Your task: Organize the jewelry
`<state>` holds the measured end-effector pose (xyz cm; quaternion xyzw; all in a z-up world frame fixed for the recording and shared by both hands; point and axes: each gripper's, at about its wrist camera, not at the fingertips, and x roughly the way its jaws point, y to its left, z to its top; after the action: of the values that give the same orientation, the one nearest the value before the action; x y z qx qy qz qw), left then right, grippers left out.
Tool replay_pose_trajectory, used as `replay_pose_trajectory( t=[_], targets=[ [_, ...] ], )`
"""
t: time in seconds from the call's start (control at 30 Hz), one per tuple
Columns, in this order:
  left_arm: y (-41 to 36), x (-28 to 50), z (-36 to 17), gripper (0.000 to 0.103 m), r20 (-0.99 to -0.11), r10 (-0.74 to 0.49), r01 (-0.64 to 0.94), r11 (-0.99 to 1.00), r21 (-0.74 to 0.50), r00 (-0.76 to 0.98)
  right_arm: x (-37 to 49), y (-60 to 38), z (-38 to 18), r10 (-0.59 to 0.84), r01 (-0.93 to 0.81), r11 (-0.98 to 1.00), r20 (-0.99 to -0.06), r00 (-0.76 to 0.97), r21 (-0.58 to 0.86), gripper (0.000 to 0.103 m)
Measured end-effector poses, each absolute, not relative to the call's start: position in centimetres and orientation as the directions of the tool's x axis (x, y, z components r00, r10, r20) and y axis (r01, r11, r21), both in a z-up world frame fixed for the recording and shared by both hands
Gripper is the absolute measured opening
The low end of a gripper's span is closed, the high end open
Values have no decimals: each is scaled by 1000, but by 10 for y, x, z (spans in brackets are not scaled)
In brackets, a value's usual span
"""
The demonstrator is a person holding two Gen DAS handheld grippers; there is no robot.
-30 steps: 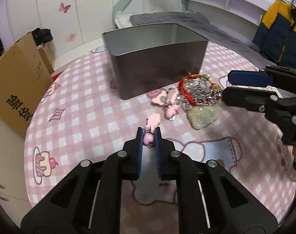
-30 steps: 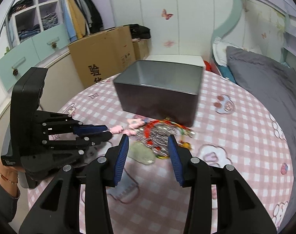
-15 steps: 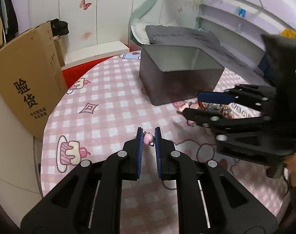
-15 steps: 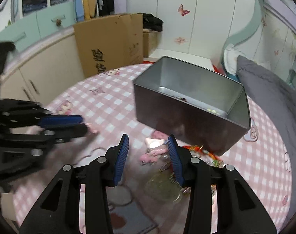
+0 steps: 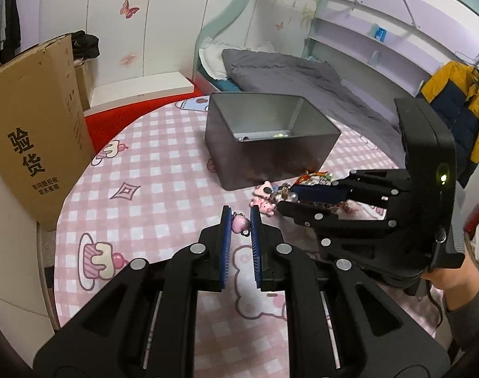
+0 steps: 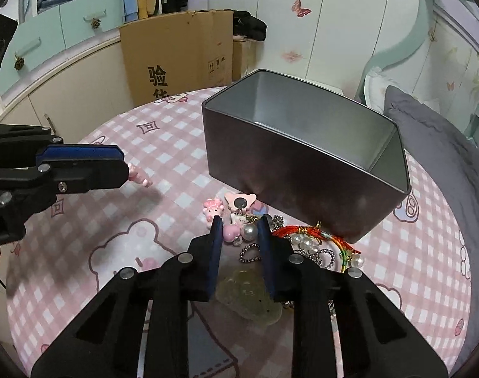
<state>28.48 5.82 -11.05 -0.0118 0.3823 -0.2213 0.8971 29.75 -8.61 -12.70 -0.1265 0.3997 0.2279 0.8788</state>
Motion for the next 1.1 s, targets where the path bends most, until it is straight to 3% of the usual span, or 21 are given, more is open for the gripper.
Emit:
replay_pose_trajectory(
  t=[0.5, 0.77, 1.1],
  targets=[
    [57, 281, -80, 12, -613, -526, 437, 846, -306, 590, 279, -120, -65, 472, -501, 849, -665, 578, 168, 21],
    [32, 311, -46, 12, -592, -556, 459, 827, -325, 583, 291, -140, -29, 483, -467, 861, -612, 626, 201, 21],
    [-5, 376, -64, 12, -691, -518, 423, 846, -324, 505, 350, -148, -51, 430, -407, 890, -677, 597, 206, 21]
  ],
)
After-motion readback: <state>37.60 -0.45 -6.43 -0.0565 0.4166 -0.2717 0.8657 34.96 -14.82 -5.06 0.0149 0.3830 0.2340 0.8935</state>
